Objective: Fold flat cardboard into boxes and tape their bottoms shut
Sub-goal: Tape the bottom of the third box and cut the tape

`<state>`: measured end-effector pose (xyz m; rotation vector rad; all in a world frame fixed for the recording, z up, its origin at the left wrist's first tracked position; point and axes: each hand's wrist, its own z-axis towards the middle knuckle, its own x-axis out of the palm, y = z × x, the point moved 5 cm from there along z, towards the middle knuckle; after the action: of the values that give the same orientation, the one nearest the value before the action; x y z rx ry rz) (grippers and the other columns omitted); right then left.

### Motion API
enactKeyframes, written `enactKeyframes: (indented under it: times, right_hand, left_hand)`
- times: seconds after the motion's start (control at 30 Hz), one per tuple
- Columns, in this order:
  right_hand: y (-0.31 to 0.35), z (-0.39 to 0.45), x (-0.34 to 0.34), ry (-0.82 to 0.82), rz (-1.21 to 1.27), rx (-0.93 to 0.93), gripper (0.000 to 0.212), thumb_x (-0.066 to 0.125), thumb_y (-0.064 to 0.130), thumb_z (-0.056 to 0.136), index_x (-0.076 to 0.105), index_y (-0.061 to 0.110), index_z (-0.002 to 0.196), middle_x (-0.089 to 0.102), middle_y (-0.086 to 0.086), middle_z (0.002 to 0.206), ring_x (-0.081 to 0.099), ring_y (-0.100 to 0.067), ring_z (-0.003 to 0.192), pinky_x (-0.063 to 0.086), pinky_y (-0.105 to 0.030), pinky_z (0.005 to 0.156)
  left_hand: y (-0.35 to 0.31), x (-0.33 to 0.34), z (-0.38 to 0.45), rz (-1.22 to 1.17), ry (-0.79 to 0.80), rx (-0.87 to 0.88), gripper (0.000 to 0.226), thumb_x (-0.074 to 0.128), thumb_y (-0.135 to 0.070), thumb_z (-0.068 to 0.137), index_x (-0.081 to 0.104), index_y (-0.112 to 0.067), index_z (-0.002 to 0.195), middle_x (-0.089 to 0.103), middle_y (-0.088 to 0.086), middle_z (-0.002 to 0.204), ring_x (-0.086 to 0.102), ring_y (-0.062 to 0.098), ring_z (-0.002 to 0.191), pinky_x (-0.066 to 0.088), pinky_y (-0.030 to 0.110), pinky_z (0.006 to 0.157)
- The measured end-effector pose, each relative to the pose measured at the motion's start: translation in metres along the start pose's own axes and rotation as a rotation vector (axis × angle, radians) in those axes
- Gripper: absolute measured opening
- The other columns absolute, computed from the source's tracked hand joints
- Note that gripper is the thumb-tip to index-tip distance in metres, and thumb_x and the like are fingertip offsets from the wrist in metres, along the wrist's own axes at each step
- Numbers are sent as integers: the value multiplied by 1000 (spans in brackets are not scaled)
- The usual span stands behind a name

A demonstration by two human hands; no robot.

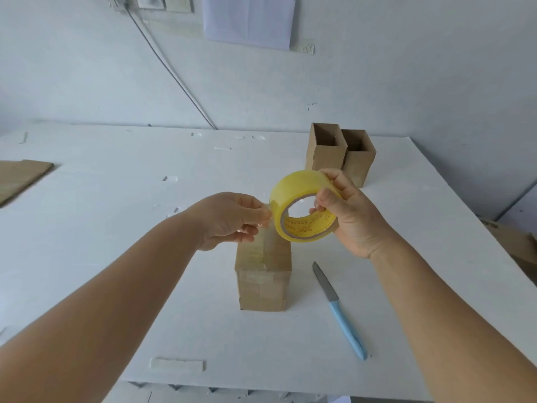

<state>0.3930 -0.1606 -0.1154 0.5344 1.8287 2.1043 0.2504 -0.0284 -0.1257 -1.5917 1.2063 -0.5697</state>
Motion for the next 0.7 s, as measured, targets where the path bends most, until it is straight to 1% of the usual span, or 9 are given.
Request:
enactKeyframes:
  times: [0.07,0.17,0.27,0.33,0.4,0.5,0.57,0.63,0.7]
  right_hand:
    - [3,-3,-1,-13,-14,-23,79,81,70,42,58,27,104,59,15,70,52,-9,72,42,-32,81]
    - [5,-6,-4,-35,-38,-55,77,74,76,47,58,29,105,56,16,69,50,-6,68,40,-40,89]
    - [7,-10,-6,-55,-66,-67,81,66,84,48,58,29,107,51,13,70,48,-9,72,40,-40,90]
    - [9,-14,-5,-68,-105,-53,74,58,85,56,60,30,105,53,12,74,49,-10,74,43,-39,89]
    - [10,-17,-3,-100,-118,-32,51,48,72,75,63,30,100,55,12,73,51,-9,71,45,-37,85]
    - [11,-16,1,-170,-110,-37,26,45,44,91,65,28,88,55,12,72,53,-6,68,47,-24,70]
    - [11,-16,2,-189,-163,-47,23,49,32,96,65,28,79,55,11,71,52,-5,68,46,-21,64]
    - [11,-15,1,-184,-246,-44,24,54,29,95,66,29,73,55,11,69,52,-6,69,44,-20,66]
    - [12,-16,-3,-180,-355,-42,25,58,28,93,67,31,70,55,15,64,51,-4,68,42,-17,67]
  left_hand:
    - [2,2,-2,-20,-26,-4,9,66,-20,88,66,-16,80,65,-5,72,59,11,71,54,22,65]
    - [5,4,-9,-81,-65,-18,7,69,-19,87,68,-13,83,65,-1,76,64,14,72,54,24,65]
    - [7,6,-16,-160,-88,-15,5,71,-15,85,73,-11,84,66,-1,68,67,12,65,54,21,60]
    - [11,5,-20,-186,-129,-21,8,71,-13,84,71,-6,88,67,1,65,66,12,61,54,20,57]
    - [15,3,-23,-216,-173,-28,11,72,-12,83,69,-2,87,68,3,64,66,12,58,54,20,56]
    - [15,-2,-25,-181,-178,-9,9,70,-12,84,68,-4,81,67,2,63,64,11,57,55,20,57]
    - [15,-8,-25,-71,-177,0,8,70,-10,84,69,-5,78,66,1,60,63,8,55,54,19,57]
    - [18,-17,-25,34,-192,-10,4,70,-7,82,70,-5,78,65,-1,58,62,7,54,53,18,56]
    - [23,-27,-25,102,-192,-27,2,71,-7,80,71,-5,80,66,-3,57,62,6,55,53,17,56]
